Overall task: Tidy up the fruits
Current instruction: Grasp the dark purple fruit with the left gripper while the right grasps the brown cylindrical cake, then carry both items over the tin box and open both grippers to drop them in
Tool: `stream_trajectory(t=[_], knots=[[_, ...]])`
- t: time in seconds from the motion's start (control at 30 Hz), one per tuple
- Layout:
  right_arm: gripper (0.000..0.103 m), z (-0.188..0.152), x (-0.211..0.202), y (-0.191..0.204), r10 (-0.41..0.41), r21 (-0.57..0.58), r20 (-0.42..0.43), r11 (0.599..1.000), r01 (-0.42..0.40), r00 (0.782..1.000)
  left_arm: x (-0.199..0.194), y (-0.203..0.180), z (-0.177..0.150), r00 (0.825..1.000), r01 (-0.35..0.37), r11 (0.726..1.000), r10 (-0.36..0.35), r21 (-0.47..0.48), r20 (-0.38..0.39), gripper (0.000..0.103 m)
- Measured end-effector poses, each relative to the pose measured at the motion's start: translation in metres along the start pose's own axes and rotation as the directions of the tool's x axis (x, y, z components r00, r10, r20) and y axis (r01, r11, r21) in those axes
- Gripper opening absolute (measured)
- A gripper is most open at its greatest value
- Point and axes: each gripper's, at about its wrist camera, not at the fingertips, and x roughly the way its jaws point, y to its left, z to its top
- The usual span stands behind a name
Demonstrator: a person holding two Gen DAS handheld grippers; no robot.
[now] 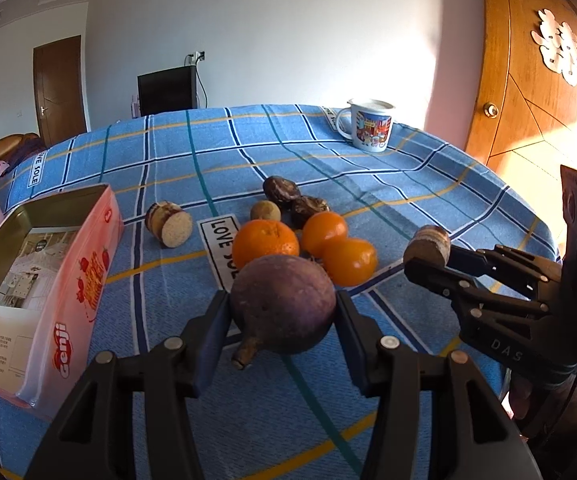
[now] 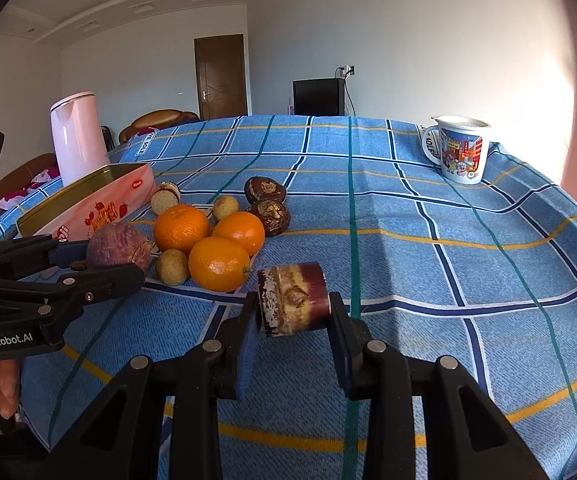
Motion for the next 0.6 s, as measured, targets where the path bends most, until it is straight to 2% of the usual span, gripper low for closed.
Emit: stream_trajectory(t=[0.3, 0.6], knots=[[0.034, 0.011, -0.011, 0.010, 0.013, -0.012, 0.072, 1.000, -0.012, 0.997, -0.017, 0.005, 0.006, 0.994, -0.076, 0.997, 0.075, 0.015, 0.083, 0.054], [0.034, 0.034, -0.016, 0.034, 0.084, -0.050, 0.115, 0.996, -0.079, 0.990, -0.041, 0.032, 0.013, 0.978, -0.141, 0.989, 0.145, -0.032, 0.148, 0.054]])
